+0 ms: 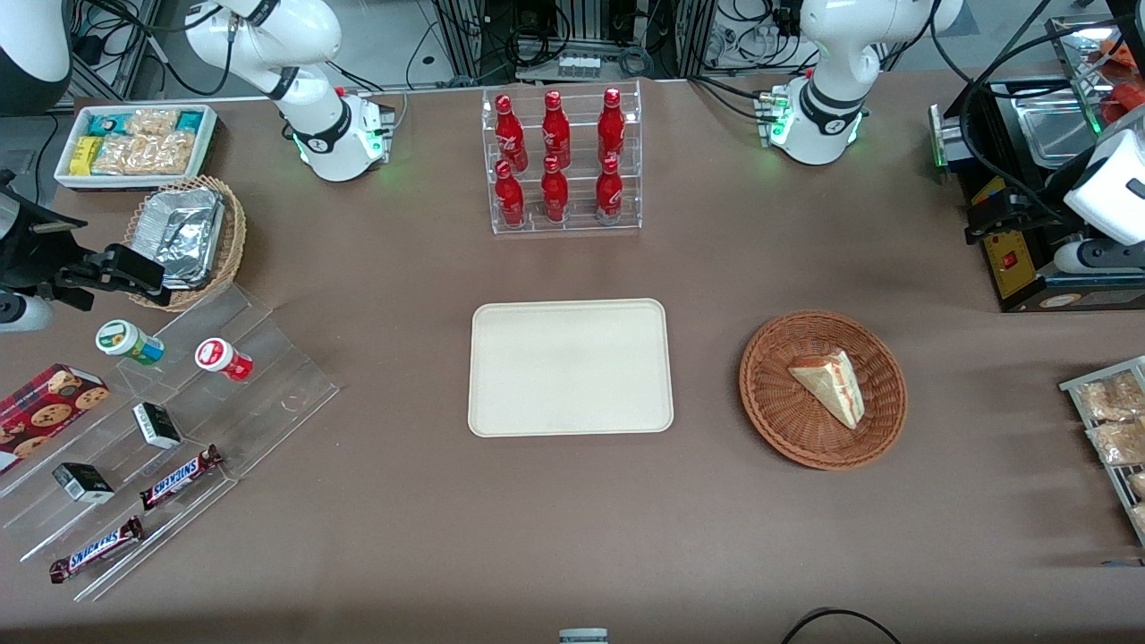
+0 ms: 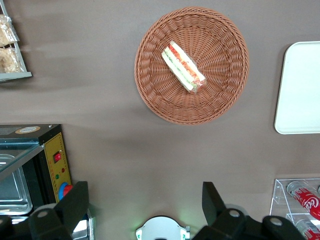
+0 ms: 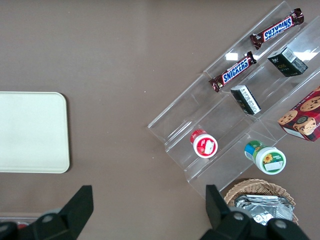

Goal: Place sandwich from basket to tray
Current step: 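Move the left gripper down over the wrapped sandwich in the basket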

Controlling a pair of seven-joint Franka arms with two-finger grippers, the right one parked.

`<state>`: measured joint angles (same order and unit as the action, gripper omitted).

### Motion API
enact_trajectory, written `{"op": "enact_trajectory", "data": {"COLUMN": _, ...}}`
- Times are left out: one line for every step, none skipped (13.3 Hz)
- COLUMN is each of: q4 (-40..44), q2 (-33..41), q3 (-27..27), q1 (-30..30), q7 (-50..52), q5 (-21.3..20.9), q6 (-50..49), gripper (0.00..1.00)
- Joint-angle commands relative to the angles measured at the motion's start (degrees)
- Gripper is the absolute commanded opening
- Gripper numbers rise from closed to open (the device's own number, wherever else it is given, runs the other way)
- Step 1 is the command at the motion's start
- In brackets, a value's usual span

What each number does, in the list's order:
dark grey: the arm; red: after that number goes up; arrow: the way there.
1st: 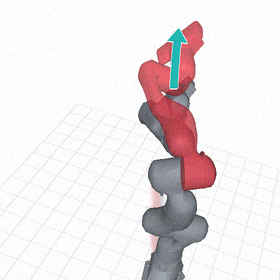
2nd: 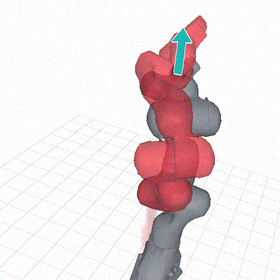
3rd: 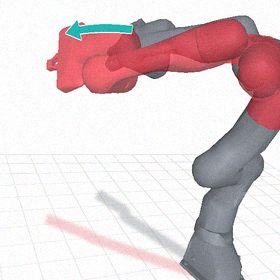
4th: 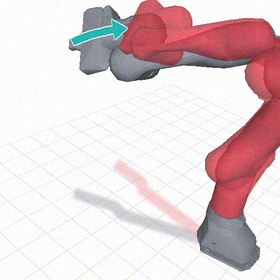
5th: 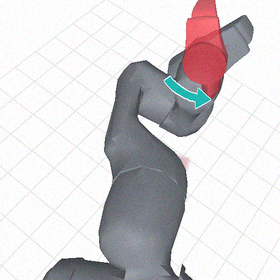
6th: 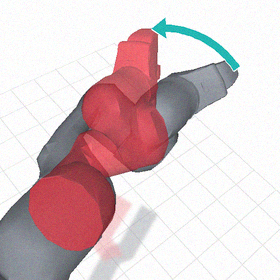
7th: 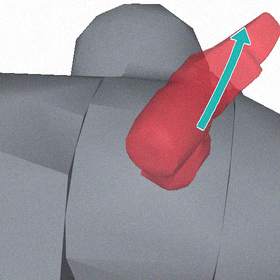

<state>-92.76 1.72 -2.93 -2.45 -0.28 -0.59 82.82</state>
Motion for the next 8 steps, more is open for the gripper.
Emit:
{"op": "enact_trajectory", "data": {"q4": 0.03, "q2": 0.13, "q3": -0.85, "q1": -0.89, "q7": 1.07, "q5": -0.2, "q6": -0.56, "gripper": 1.0}}
{"op": "enact_trajectory", "data": {"q4": 0.03, "q2": -0.05, "q3": -0.77, "q1": -0.89, "q7": 1.07, "q5": -0.28, "q6": -0.47, "gripper": 1.0}}
{"op": "enact_trajectory", "data": {"q4": -0.05, "q2": -1.0, "q3": -0.76, "q1": -0.8, "q7": 1.24, "q5": -0.46, "q6": 0.05, "gripper": 1.0}}
{"op": "enact_trajectory", "data": {"q4": -0.32, "q2": -2.49, "q3": -0.76, "q1": -0.54, "q7": 2.12, "q5": -1.42, "q6": 1.45, "gripper": 1.0}}
{"op": "enact_trajectory", "data": {"q4": -1.97, "q2": -4.42, "q3": -0.85, "q1": -0.45, "q7": 6.13, "q5": -2.38, "q6": 4.08, "gripper": 1.0}}
{"op": "enact_trajectory", "data": {"q4": -4.69, "q2": -5.57, "q3": -0.85, "q1": -0.27, "q7": 10.6, "q5": -2.39, "q6": 8.54, "gripper": 1.0}}
{"op": "enact_trajectory", "data": {"q4": -8.54, "q2": -6.37, "q3": -0.94, "q1": 0.25, "q7": 16.04, "q5": -2.39, "q6": 14.5, "gripper": 1.0}}
{"op": "enact_trajectory", "data": {"q4": -11.97, "q2": -6.81, "q3": -0.94, "q1": 1.3, "q7": 21.23, "q5": -2.48, "q6": 19.96, "gripper": 1.0}}
